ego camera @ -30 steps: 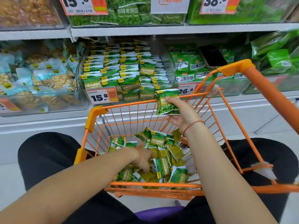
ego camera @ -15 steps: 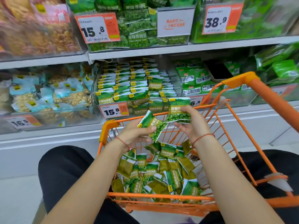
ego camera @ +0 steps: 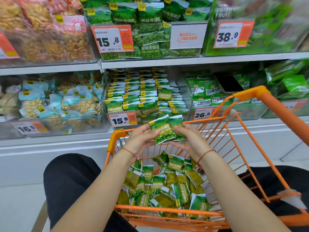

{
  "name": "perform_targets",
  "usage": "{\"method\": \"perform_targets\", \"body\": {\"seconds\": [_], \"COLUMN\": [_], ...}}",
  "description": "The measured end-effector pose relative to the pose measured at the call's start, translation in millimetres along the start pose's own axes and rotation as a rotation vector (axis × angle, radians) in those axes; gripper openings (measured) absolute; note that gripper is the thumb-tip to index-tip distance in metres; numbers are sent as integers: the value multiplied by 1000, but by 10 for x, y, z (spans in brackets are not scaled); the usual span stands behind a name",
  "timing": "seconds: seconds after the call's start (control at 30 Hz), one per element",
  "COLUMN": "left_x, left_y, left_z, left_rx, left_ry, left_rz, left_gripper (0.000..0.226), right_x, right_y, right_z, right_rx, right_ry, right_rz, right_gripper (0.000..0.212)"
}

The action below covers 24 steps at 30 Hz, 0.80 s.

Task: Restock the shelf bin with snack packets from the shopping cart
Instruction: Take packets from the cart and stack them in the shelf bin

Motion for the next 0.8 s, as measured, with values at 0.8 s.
{"method": "perform_targets", "body": {"seconds": [0.8], "left_x": [53], "left_y": [-151], "left_z": [125], "left_rx": [94], "left_ry": [-318], "left_rz": [-188], "left_gripper": [54], "right_x": [-159], "right_y": [-62], "right_z": [5], "right_rx": [-186], "right_ry": [315], "right_rz": [586], "right_gripper": [93]}}
Point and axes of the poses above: each hand's wrist, its own z-axis away from the middle knuckle, its own y-axis out of the back of the hand, x = y × z, the point moved 1 cm from there along -z, towards the middle knuckle, and after that the axes turned 7 degrees about y, right-handed, at the moved point
